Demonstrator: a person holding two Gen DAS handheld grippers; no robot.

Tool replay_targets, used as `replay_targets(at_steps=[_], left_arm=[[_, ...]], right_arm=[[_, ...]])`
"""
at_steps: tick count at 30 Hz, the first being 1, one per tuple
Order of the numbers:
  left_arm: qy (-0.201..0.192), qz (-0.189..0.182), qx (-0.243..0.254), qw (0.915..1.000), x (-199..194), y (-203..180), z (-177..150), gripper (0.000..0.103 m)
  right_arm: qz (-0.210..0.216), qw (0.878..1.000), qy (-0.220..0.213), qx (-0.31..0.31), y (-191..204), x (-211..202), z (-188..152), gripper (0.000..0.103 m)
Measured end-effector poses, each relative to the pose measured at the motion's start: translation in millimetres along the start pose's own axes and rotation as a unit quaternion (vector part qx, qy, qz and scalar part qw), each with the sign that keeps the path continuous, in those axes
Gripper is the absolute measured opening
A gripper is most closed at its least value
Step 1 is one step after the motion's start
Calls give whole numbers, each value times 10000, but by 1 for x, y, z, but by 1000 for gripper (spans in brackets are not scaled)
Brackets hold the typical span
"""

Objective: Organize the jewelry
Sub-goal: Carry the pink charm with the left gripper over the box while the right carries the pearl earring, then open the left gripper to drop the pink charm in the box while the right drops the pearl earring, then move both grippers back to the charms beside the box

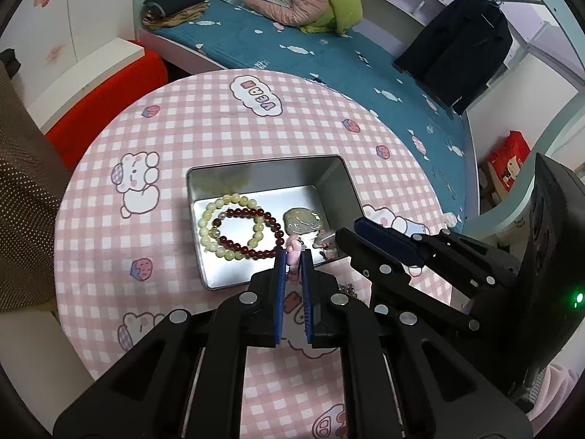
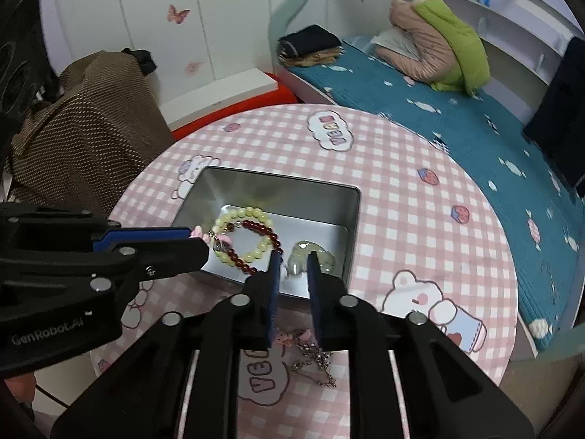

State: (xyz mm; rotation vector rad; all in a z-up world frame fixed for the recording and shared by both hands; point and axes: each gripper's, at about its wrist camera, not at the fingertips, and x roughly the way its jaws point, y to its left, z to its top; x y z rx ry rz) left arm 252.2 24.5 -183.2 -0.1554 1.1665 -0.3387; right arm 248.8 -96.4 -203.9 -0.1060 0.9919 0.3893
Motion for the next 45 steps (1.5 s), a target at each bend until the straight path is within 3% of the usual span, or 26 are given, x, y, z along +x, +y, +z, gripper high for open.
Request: replay_targets(at_steps=[18, 21, 35, 45], left_arm=[[285, -15, 149, 9995, 28, -10, 8, 9], [398, 56, 138, 9991, 32, -10, 7, 16], [313, 191, 181, 9992, 23, -13, 2, 16], [177, 318, 150, 9992, 7, -13, -12, 41]], right_arm=[[-519, 9971, 77, 554, -37, -14, -17, 27], [-565, 9963, 92, 639, -42, -16, -23, 27], [-581, 9959, 24, 691, -44, -28, -31, 30], [-500, 9965, 51, 667, -41, -30, -38, 45]])
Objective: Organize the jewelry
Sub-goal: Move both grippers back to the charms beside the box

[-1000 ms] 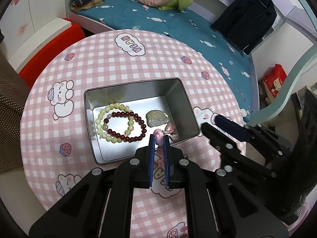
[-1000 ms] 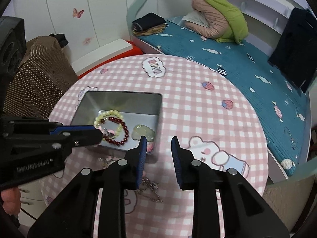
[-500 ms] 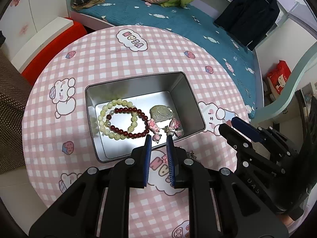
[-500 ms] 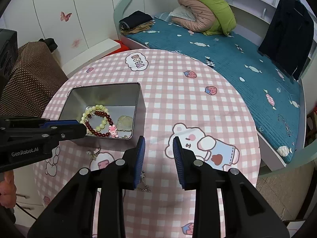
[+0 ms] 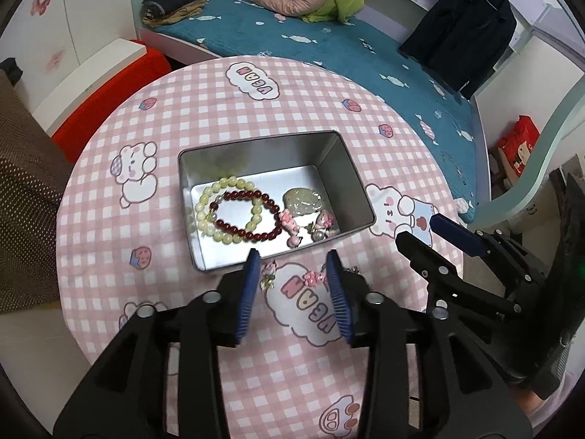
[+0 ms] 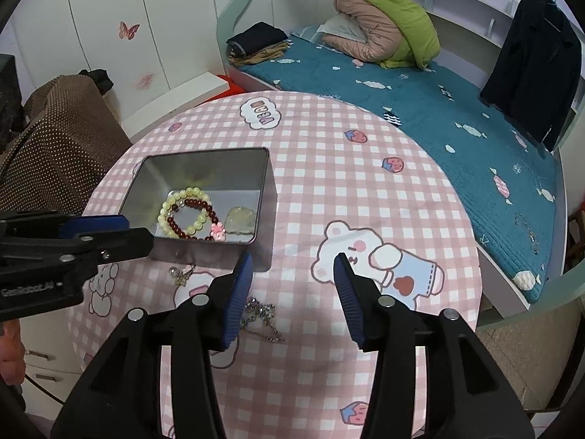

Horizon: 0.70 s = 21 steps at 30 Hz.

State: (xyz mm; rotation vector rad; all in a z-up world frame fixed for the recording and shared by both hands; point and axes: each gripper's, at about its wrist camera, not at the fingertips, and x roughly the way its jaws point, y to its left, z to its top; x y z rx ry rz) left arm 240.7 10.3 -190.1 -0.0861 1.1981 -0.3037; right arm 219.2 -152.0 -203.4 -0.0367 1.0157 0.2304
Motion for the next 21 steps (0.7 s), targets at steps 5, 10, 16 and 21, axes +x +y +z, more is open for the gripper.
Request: replay_targets(at_steps=[5, 10, 16, 21], left_arm=[[4, 82, -134, 9999, -6, 5, -11, 49], [75, 182, -289, 9994, -6, 11, -21, 56], [186, 228, -479, 9984, -2, 20, -30, 64], [198, 1, -819, 9964, 5, 31, -35, 62]], right_arm=[[45, 9999, 118, -44, 3, 5, -6, 54], [85, 9997, 189, -119, 7, 8, -13, 62], [168, 9994, 251, -195, 13, 12, -18, 71], [178, 9987, 358, -311, 17, 19, -24, 74]])
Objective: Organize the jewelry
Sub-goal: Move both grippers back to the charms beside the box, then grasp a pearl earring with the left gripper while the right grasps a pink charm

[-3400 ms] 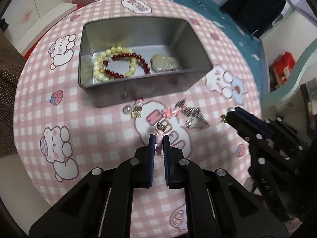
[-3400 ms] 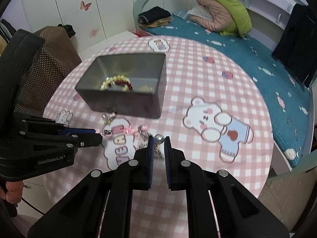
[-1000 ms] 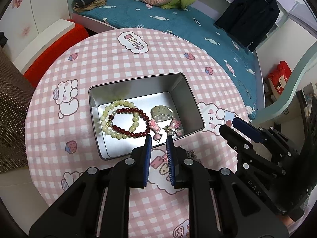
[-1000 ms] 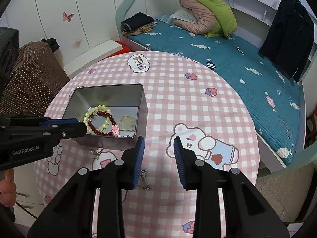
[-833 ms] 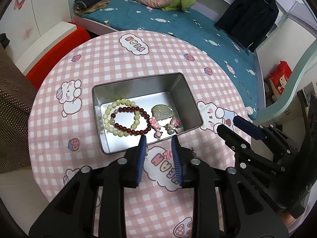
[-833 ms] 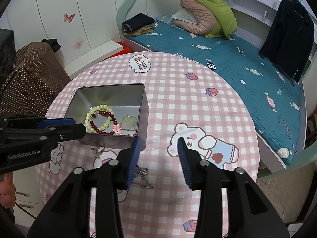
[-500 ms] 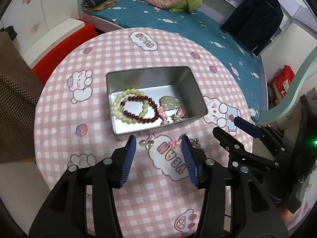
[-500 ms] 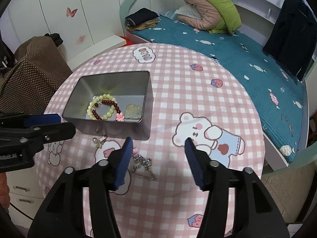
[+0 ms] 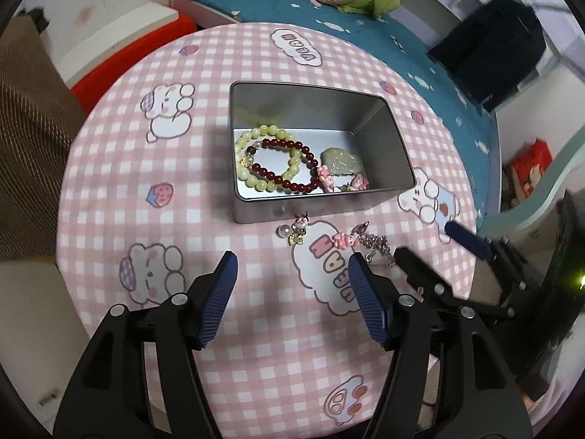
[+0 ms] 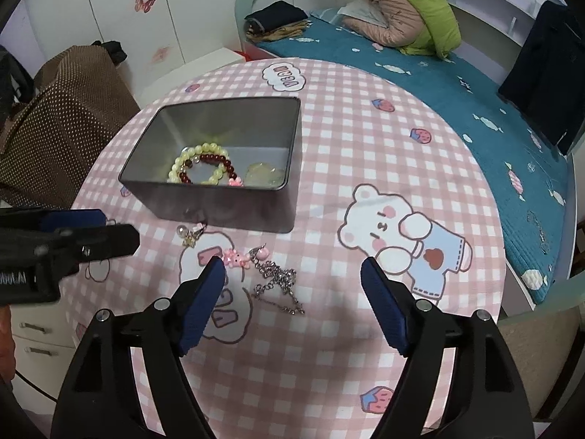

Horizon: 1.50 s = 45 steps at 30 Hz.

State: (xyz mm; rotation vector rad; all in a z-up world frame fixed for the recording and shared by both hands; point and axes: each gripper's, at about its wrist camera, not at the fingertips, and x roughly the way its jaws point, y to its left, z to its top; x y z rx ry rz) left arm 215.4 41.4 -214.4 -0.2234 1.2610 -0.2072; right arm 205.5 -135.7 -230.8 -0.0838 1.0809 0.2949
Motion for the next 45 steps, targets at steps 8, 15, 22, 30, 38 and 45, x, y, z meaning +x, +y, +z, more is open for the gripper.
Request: replay_targets(at_steps=[8, 15, 22, 30, 38, 45], left_arm=[[169, -204, -189, 9995, 21, 3, 4, 40], [315, 41, -223, 9992, 48, -3, 8, 29], [351, 270, -292, 9986, 64, -1, 14, 19], [373, 267, -89, 9989, 71, -2, 16, 9], [354, 279, -75, 9990, 64, 0, 12, 9], [179, 439, -5, 9989, 43, 10, 5, 9]], right_arm=[[-17, 9999, 137, 20, -5, 7, -6, 74], [32, 9998, 176, 7, -8, 10, -8, 74], [71, 9997, 237, -91, -6, 15, -10, 74], [175, 9990, 403, 18, -7, 23, -11, 74], [455, 9987, -10, -224, 7, 13, 0, 74], [776, 9934, -77, -841, 38, 18, 9, 46]])
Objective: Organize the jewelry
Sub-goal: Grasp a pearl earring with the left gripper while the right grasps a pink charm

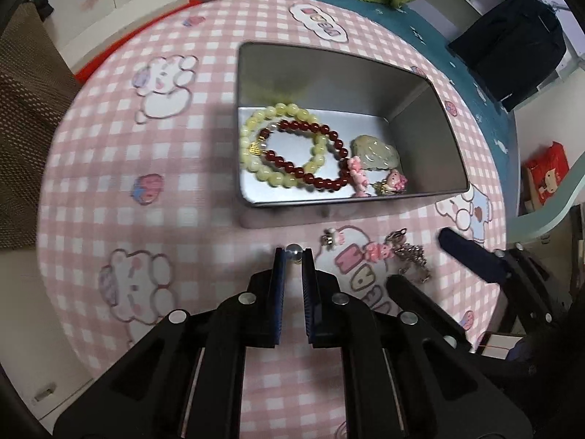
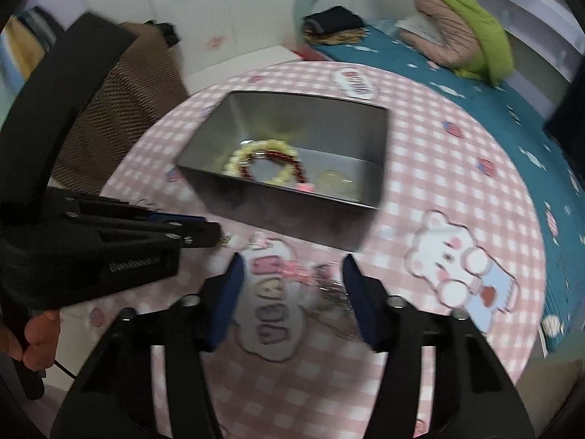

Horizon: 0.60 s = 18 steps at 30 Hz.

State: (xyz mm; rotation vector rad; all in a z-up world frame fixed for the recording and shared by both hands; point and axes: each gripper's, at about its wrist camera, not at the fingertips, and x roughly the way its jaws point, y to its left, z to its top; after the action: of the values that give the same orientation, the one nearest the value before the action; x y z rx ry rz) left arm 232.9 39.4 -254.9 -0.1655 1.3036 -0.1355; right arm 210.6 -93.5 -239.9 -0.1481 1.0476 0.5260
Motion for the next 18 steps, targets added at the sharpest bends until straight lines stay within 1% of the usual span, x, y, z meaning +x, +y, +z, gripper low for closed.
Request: replay_targets(at_steps=[2, 5, 8, 11, 13, 16, 18], left_arm=[[-162, 122, 103, 9997, -8, 1, -3, 9], [-230, 199, 119, 9995, -15, 8, -5, 9], [-240, 220, 99, 9994, -19, 14, -7, 9], [-226, 262, 54, 9994, -22, 20, -10, 9], [-210, 294, 1, 9993, -24, 25, -13, 9], [-215, 295, -44, 9993, -25, 28, -17, 9], [-227, 290, -63, 9993, -27, 31, -19, 9]], right_arm=[[18, 9998, 32, -190, 10, 6, 3, 41], [79, 9995, 27, -312, 16, 14, 4, 35], [39, 9992, 142, -381, 18, 28, 5, 29], [-27, 9989, 200, -414, 20, 38, 6, 28], [-110, 9984, 239, -494, 22, 43, 6, 26], [-235, 9976, 235, -600, 27, 50, 4, 20], [-288, 9970, 165, -699, 30, 52, 3, 14]])
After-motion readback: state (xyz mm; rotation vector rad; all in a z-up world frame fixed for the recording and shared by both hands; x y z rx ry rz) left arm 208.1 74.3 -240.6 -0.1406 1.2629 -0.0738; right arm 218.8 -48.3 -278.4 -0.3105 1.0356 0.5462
